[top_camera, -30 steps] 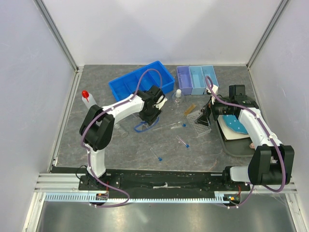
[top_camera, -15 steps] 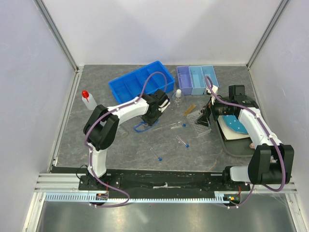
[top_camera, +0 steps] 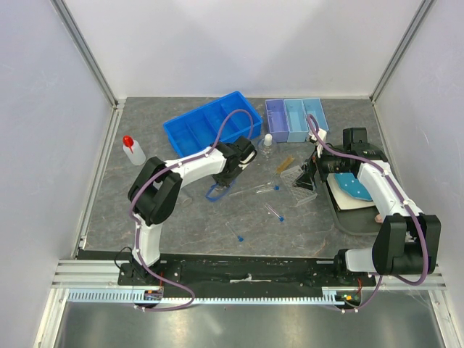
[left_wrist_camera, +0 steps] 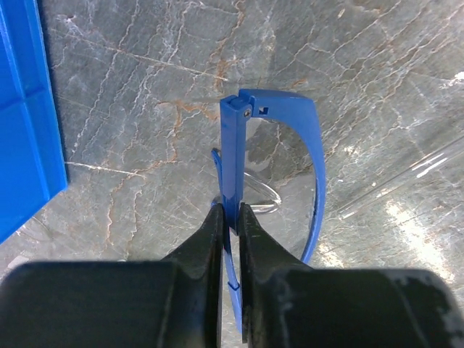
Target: Organize the chemistry lab equipment
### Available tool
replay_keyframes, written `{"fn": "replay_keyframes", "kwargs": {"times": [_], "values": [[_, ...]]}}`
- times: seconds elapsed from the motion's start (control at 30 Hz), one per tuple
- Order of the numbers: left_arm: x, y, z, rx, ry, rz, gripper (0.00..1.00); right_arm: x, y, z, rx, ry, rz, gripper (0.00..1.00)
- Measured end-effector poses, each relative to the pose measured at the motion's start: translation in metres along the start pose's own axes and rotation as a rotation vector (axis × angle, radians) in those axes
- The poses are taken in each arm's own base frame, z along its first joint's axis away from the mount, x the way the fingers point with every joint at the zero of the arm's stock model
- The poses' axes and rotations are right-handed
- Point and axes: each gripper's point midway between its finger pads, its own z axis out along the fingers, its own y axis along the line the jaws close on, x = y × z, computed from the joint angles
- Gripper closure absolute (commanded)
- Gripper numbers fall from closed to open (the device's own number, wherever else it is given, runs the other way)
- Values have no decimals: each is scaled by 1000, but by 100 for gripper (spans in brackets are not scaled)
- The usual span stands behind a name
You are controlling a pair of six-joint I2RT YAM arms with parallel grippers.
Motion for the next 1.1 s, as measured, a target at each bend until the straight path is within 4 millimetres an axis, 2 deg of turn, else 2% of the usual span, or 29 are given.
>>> {"fn": "replay_keyframes", "kwargs": {"times": [0.27, 0.37, 0.57, 0.73, 0.83, 0.9, 1.1], "values": [[-1, 3, -3, -13, -8, -5, 98, 1, 1, 0, -3, 4, 3, 2], [-6, 2, -12, 4, -32, -19, 98, 2, 2, 0, -5, 7, 6, 2], [-30, 5, -49, 56, -138, -93, 98, 2, 2, -1, -7, 9, 4, 2], [-49, 18, -81, 122, -226, -196, 98, 3, 2, -1, -4, 11, 3, 2], [-55, 46, -94, 148, -266, -309, 98, 4, 1, -1, 1, 16, 0, 2], [-55, 75, -97, 147, -282, -410, 98, 4, 0, -1, 5, 18, -3, 2], [-38, 182, -109, 27, -304, -764, 98, 4, 1, -1, 4, 20, -4, 2]]}}
